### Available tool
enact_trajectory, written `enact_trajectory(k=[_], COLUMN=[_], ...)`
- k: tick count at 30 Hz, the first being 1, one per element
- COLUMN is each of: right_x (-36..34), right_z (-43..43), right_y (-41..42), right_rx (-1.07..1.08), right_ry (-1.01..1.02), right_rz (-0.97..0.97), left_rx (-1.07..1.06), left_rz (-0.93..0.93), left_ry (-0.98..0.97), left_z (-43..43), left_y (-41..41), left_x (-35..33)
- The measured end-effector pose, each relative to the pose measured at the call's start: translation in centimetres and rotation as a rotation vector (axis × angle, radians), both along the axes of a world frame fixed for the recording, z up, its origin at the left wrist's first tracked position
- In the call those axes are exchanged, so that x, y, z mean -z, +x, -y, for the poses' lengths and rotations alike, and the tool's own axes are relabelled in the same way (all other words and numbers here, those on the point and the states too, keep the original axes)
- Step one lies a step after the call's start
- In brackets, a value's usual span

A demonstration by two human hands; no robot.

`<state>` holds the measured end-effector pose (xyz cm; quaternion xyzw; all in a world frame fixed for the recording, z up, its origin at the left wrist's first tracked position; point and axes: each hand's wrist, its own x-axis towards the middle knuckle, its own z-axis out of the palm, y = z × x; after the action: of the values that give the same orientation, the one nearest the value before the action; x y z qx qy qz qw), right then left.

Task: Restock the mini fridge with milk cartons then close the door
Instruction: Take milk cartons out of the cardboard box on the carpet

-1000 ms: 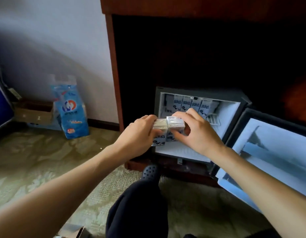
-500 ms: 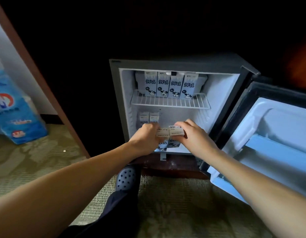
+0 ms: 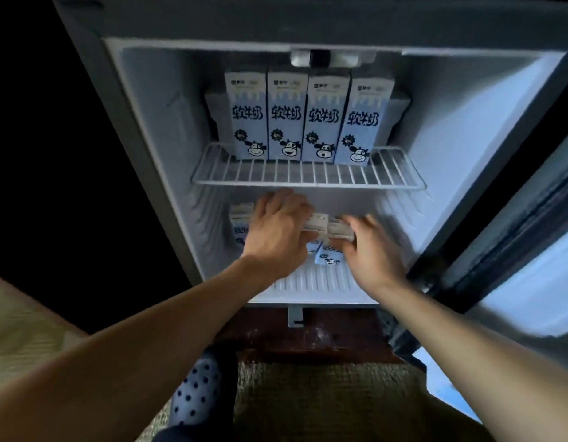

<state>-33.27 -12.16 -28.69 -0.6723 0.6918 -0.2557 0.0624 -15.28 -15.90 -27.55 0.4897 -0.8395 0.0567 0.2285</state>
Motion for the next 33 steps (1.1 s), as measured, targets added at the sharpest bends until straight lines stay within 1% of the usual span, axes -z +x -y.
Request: enact_trajectory(k=[3, 6, 10, 13, 19, 21, 23, 25, 30, 33], right_x=[0.7, 1.5, 3.1, 4.0, 4.0, 3.6, 3.4, 3.0, 2.7, 2.6], right_z=[1.5, 2.9, 4.3, 5.4, 7.0, 7.2, 7.5, 7.8, 8.0, 8.2], right_y=[-0.2, -0.1, 0.9, 1.3, 1.3, 1.5, 1.6, 1.7, 1.9, 1.5], right_rx=[0.014, 0.021, -0.065, -0.085, -0.068, -0.067, -0.088, -0.099, -0.064, -0.055], right_ry=[0.029, 0.046, 0.018, 0.003, 0.014, 0.035, 0.045, 0.049, 0.062, 0.100], right_rz=[0.016, 0.072, 0.242, 0.304, 0.316, 0.333, 0.301, 0.279, 0.249, 0.181], left_rx=[-0.015, -0.070, -0.115, -0.190, -0.176, -0.156, -0.138, -0.122, -0.118, -0.116], left_rz=[0.054, 0.083, 0.207, 0.162, 0.123, 0.063, -0.003, -0.017, 0.025, 0.029], left_ry=[-0.041, -0.017, -0.004, 0.006, 0.078, 0.129, 0.187, 0.210, 0.139, 0.121], left_z=[2.0, 3.5, 5.1, 6.3, 7.8, 8.3, 8.6, 8.7, 8.0, 7.9], left_y=[-0.3, -0.2, 0.0, 0.6, 1.1, 1.0, 1.1, 1.2, 1.4, 1.2], left_x=[0.9, 1.9, 2.9, 3.5, 4.6, 4.8, 4.9, 5.0, 5.2, 5.2])
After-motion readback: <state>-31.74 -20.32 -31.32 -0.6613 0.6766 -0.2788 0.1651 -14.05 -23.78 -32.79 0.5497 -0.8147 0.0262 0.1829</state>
